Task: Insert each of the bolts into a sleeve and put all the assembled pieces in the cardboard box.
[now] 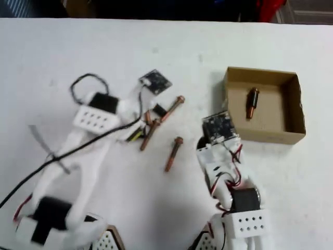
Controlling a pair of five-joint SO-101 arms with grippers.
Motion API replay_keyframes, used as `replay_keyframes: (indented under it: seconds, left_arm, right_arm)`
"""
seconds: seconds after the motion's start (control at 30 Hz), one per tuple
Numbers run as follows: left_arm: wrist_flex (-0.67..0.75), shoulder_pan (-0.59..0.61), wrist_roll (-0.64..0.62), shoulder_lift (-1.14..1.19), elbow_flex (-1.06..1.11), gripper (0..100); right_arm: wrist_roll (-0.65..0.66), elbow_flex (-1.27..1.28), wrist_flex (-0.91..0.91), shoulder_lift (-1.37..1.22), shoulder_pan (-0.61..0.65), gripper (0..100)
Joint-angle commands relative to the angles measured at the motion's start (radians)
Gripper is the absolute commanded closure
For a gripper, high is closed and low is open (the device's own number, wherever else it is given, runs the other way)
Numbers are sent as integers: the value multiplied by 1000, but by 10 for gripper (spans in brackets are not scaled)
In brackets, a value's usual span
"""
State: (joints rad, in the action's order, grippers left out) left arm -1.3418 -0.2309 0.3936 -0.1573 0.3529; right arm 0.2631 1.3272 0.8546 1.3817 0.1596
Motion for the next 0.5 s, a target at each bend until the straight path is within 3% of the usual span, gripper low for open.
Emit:
replay_keyframes:
  seconds: [0.0, 0.47]
  left_arm:
    - [44, -48, -48, 119, -117, 878]
    - [-28, -136, -117, 565, -523, 868]
  right_arm:
    - [6, 5, -54, 16, -44, 981]
    - [6, 34, -56, 16, -42, 981]
